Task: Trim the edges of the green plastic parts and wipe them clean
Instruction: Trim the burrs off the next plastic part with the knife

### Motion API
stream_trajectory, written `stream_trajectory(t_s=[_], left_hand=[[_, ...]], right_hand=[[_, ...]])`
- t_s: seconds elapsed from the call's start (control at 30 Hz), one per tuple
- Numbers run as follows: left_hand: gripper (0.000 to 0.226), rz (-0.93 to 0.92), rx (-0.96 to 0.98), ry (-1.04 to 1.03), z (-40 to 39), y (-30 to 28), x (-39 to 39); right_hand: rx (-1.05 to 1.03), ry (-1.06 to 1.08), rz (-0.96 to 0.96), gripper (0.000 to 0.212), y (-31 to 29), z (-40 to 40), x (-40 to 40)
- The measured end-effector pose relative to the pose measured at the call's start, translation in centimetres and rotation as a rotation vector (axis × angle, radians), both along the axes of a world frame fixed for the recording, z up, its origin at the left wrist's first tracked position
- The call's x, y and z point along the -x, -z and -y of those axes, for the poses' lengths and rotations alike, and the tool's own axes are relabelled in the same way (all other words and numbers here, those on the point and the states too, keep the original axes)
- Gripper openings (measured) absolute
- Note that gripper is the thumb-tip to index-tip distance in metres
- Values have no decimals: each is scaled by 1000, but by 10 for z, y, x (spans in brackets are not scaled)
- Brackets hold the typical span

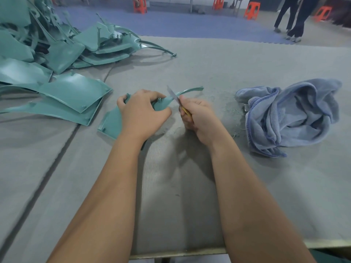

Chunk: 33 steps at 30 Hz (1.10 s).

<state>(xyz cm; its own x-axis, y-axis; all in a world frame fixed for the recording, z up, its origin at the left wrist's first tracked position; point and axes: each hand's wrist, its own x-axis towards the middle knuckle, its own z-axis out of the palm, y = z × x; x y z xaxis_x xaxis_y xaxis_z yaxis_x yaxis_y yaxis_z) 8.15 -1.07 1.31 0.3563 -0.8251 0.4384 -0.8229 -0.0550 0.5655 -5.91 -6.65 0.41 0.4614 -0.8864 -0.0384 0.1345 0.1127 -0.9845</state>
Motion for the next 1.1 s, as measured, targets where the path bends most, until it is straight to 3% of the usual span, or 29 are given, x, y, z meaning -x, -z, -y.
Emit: stream_trajectory(t_s=[0.37,0.43,0.53,0.77,0.97,1.1], left_hand=[[39,-35,3,8,-7,-5,2],[37,-60,14,26,-11,-9,2],[31,-147,87,54,-20,-14,0],[28,-289,67,202,-26,-18,-2],[24,-295,49,243,-24,-15,0],[24,-283,55,262,-23,-14,3]], right_hand=[[121,202,-95,58,7,-1,-10],[61,278,-42,53,5,0,-11],[-138,357,194,40,1,9,-8],[-254,443,300,40,0,15,-6],[-354,540,401,41,-3,15,-4],[-312,631,411,43,-3,13,-7]])
